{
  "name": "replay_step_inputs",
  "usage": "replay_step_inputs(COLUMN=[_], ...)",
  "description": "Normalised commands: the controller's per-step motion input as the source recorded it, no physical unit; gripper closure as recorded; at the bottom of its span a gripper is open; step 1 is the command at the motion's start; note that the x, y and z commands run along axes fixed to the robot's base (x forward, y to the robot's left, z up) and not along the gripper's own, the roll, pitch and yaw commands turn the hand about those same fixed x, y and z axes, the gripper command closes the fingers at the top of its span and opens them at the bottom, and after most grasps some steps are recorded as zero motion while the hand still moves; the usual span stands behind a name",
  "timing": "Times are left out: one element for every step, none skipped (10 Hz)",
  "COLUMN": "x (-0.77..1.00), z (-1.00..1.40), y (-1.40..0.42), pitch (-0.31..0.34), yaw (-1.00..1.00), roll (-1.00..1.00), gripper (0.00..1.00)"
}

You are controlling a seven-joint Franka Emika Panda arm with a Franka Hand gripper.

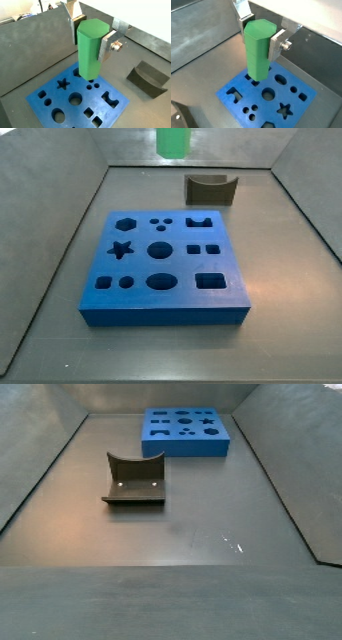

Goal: Insert the hexagon object.

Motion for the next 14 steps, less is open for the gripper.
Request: replay_step_inputs(x=[-0.13,-0.15,-0.4,-0.47,-0.53,-0.43,-0.29,-0.33,-0.36,-0.17,-0.05,-0.08,-0.03,-0.07], z=[-0.62,-0.62,-0.71,-0.74,-0.76,-0.72,-0.59,-0.58,-0.49,-0.17,-0.13,-0.16,-0.07,-0.07], y=[0.02,0.02,0.28,0.35,0.4,0.25,0.0,0.01,0.18,0.49,0.45,0.39,0.03,0.0], pitch=[0.014,0.011,0.07,0.063,0.057,0.027,0.0,0.0,-0.017,-0.004,0.0,-0.043,-0.063,-0.086], yaw=[-1.0,-0.99,-0.73,-0.63,-0.55,-0.67,-0.85,-0.82,-0.67,-0.27,-0.01,0.0,0.04,0.1], roll=[0.0,0.0,-0.11,-0.06,-0.04,-0.06,-0.09,-0.1,-0.09,-0.14,-0.07,-0.1,-0.16,-0.12], gripper=[1.0,1.0,1.0,1.0,1.0,1.0,1.0,1.0,1.0,1.0,1.0,1.0,1.0,1.0])
